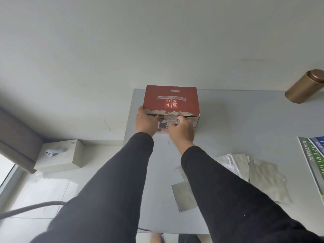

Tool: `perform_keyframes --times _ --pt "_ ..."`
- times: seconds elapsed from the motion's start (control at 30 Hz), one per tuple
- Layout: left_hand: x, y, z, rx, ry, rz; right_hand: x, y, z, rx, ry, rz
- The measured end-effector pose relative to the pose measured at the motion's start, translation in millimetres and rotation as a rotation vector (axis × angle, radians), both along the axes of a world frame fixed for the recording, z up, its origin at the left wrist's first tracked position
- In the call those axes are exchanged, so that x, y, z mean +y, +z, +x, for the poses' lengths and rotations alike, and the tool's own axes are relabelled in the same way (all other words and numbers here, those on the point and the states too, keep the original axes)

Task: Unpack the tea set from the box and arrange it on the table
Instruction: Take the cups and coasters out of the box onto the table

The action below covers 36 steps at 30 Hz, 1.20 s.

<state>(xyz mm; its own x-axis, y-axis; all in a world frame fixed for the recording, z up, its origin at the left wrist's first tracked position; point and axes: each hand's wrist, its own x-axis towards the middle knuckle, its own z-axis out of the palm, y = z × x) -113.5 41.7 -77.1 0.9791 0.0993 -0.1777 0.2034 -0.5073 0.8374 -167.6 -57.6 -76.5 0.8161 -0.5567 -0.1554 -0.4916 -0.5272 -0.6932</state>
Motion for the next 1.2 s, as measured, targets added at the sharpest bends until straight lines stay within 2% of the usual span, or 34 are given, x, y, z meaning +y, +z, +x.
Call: perform_keyframes --times 0.07,0.13,0.23,0.33,0.4,0.47,0.53,0.67,0.77,0.83,0.93,1.07,1.2 --pt "1.3 -0.2 0.4 0.004 0.001 -0.014 2.5 4.4 1.1 -0.009 -0.066 0.321" --pt "1.7 0.6 1.0 0.009 0.001 -0.032 -2.1 8.8 -0.5 -0.016 -0.069 0.453" --pt "2.3 1.1 1.9 0.013 -0.003 -0.051 -12.5 11.4 -2.8 -0.089 -0.045 0.381" --pt "2.1 0.4 2.9 0.012 0.012 -0.113 -21.0 17.2 -0.5 -0.224 -0.264 0.325" --pt "0.6 2.4 3.9 -0.007 0.047 -0.142 -29.9 24.3 2.1 -0.247 -0.375 0.25" --pt "-1.5 7.4 7.2 0.008 0.093 -0.182 -38.4 32.9 6.3 -0.193 -0.376 0.305" --pt "-2.9 14.4 12.6 0.027 0.138 -0.204 -46.7 40.5 12.6 -0.193 -0.399 0.45" --pt "-9.6 36.5 21.2 -0.03 0.189 -0.292 -63.6 63.9 26.3 -0.332 -0.463 0.527" --pt "-21.6 54.4 31.0 -0.08 0.197 -0.442 -71.4 77.0 43.9 -0.454 -0.415 0.525" --pt "-26.6 60.3 42.2 -0.118 0.201 -0.436 -76.8 77.6 57.2 -0.441 -0.326 0.514" --pt "-31.1 56.3 62.1 -0.17 0.164 -0.386 -89.9 69.2 76.2 -0.296 -0.157 0.394" --pt "-32.4 39.9 85.8 -0.16 0.082 -0.225 -104.1 53.3 102.5 -0.1 0.029 0.254" --pt "-34.4 32.7 103.0 -0.133 -0.015 -0.129 -110.2 46.3 130.2 -0.041 0.108 0.237"
